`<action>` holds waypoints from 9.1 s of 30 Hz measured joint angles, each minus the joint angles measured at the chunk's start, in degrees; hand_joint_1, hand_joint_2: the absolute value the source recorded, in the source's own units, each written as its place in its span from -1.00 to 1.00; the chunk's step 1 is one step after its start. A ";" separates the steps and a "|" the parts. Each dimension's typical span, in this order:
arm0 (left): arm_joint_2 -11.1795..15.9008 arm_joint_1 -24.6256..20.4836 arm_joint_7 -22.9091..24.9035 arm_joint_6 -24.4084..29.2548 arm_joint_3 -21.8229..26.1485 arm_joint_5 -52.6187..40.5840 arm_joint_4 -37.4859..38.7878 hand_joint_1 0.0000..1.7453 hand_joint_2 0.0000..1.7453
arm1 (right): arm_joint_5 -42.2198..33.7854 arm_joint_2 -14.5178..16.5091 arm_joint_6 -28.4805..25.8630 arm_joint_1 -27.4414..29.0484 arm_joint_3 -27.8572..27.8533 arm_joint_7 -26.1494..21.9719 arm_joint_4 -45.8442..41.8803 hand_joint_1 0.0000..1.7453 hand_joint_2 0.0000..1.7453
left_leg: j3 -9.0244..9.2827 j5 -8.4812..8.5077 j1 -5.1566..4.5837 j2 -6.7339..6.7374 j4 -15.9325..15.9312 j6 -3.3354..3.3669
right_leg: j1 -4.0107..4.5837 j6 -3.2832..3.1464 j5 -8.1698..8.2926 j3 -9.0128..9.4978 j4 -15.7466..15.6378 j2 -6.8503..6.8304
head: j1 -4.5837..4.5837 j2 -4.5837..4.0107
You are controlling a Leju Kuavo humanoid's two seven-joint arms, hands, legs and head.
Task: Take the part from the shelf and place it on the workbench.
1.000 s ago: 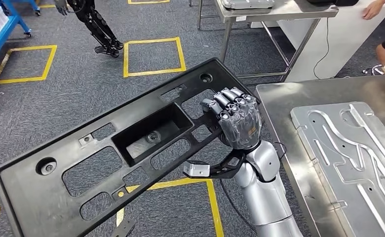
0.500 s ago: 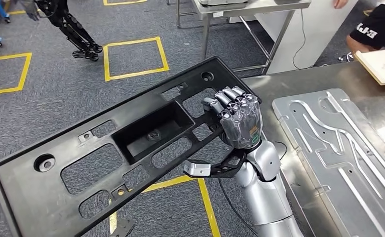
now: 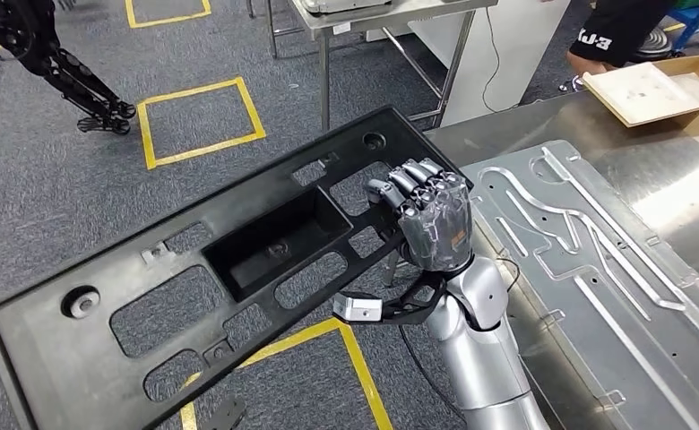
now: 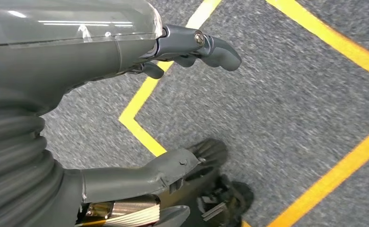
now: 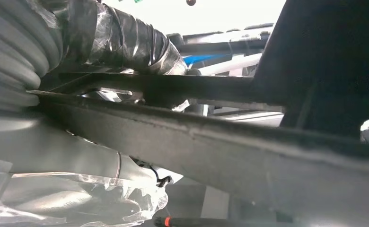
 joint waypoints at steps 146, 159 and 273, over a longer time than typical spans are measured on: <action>3.58 -0.73 -6.38 -3.89 1.45 6.28 -0.33 -1.00 1.00 | 5.35 -4.93 -0.04 0.65 -40.20 0.56 15.71 -1.00 1.00 | -6.81 -5.78 -0.10 2.14 14.35 -0.49 | 0.28 -1.56 1.25 0.78 -1.96 -4.82 | 0.56 0.00; 3.72 -1.04 -6.80 -3.31 1.08 5.33 -0.35 -1.00 1.00 | 5.60 -7.04 -0.08 0.30 -42.85 0.86 18.98 -1.00 1.00 | 0.22 1.63 -0.28 2.11 -1.57 1.80 | -0.31 1.60 -5.81 -4.67 10.78 -4.62 | 0.59 0.00; 2.25 -1.75 -5.25 -2.85 -0.82 6.12 -0.35 -1.00 -1.00 | -3.10 -13.10 0.02 4.83 -2.85 11.33 -10.66 -1.00 -1.00 | -0.27 0.99 -0.17 4.79 0.02 -1.17 | 0.16 -0.71 -1.10 3.08 -1.55 -10.45 | 0.49 0.00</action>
